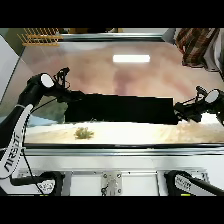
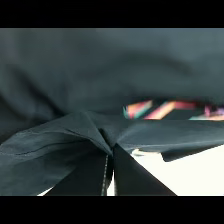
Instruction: Fold the clothes and pants, and hang the long-sleeved shirts on hangers.
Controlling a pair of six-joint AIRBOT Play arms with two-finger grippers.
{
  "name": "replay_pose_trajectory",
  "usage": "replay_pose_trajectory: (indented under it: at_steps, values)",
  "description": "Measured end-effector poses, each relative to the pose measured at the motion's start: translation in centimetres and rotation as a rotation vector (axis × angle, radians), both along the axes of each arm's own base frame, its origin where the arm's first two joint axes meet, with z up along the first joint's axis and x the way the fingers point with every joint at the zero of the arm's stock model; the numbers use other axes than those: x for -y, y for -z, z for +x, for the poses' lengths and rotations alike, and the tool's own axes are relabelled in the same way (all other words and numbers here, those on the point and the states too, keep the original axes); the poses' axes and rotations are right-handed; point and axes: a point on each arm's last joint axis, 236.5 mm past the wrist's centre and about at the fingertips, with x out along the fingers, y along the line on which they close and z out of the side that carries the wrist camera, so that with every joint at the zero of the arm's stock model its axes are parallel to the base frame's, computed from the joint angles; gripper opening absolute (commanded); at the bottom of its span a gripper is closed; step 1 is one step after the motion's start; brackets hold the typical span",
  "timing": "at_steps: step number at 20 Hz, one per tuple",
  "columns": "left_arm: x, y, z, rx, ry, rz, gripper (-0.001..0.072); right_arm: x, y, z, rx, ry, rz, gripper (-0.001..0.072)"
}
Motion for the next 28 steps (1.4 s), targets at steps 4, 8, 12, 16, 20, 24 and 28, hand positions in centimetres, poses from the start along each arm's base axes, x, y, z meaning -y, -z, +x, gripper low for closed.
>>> replay_pose_trajectory:
  at_steps: [4,8,12,16,20,24,28]
  values:
    - [0.6,0.6,3.4,0.017,0.007,-0.001,0.0118,0.0,0.3,3.6,0.096,0.042,0.024,0.0398]
    - [0.9,0.2,6.0,0.057,0.0,-0.007,0.055,0.2,-1.0,7.8,0.265,0.122,0.049,0.054]
    - [0.7,-2.4,8.0,0.114,-0.022,-0.02,0.0548,2.1,-2.4,9.3,0.357,0.139,0.036,0.054]
    - [2.1,-3.2,7.3,0.096,0.015,-0.024,0.0011,5.4,-0.4,6.6,0.27,0.098,0.036,0.056]
    - [5.2,-2.4,6.0,0.077,0.075,-0.026,0.0012,7.4,2.9,3.8,0.174,0.049,0.1,0.056]
    - [8.7,-1.8,4.7,0.08,0.137,-0.03,0.0012,6.2,5.3,3.5,0.158,-0.014,0.207,0.0557]
    - [11.3,-1.8,3.9,0.099,0.184,-0.036,0.0012,3.2,6.5,4.7,0.176,-0.046,0.323,0.0504]
